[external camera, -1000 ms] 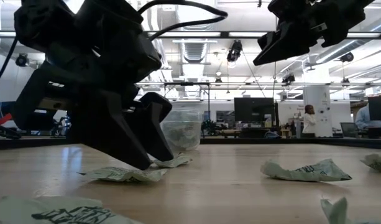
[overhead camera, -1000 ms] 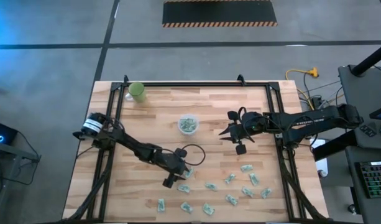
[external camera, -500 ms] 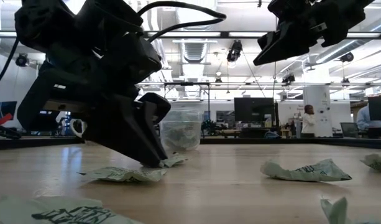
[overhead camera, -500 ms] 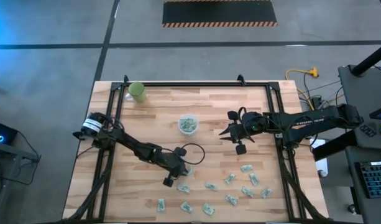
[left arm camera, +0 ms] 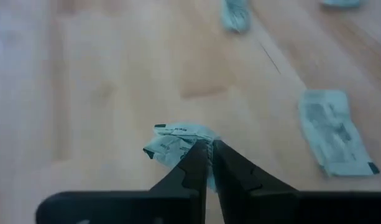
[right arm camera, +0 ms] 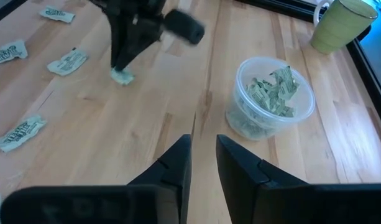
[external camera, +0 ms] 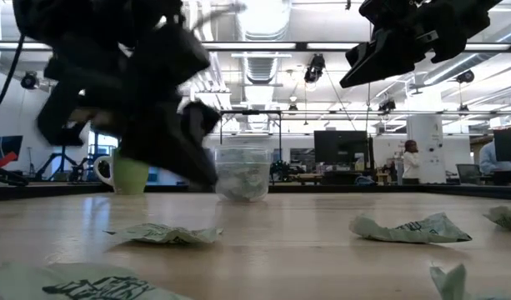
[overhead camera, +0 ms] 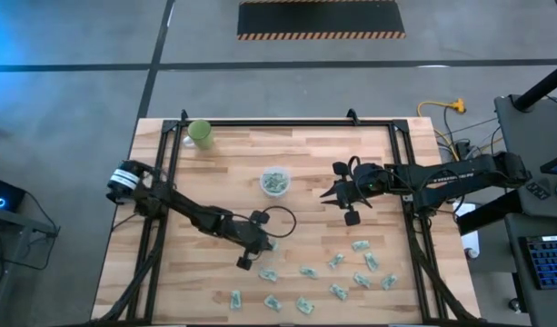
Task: Pick and place Stevia / Truvia into bins
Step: Put the green stevia packet into the transparent container
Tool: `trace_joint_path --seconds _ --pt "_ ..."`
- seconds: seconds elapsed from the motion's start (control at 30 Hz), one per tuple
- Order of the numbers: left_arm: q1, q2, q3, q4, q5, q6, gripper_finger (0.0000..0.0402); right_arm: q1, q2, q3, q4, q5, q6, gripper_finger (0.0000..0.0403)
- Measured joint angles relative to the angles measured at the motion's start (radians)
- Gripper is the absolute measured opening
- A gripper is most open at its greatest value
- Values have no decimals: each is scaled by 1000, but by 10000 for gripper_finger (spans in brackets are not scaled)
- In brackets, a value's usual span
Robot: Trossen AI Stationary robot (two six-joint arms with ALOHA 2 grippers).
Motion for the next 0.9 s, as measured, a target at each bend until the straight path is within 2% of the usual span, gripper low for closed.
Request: trace_joint_path --seconds 0.13,0.27,0.4,0.53,0.77,0.9 --pt "0 -101 0 -77 -179 57 7 0 1 0 0 0 -2 63" --pt "8 -216 -1 -67 -376 179 7 0 1 0 0 0 -3 66" --pt "69 -304 -12 -72 -452 268 8 0 1 0 0 0 -5 63" --pt "173 -344 -15 -69 -434 268 8 0 1 -1 0 -1 -6 59" --pt "358 -322 -3 -71 -208 226 8 0 1 -1 0 -1 -6 62" --pt "421 -302 -3 -76 -101 174 8 0 1 -1 -1 -1 -6 63"
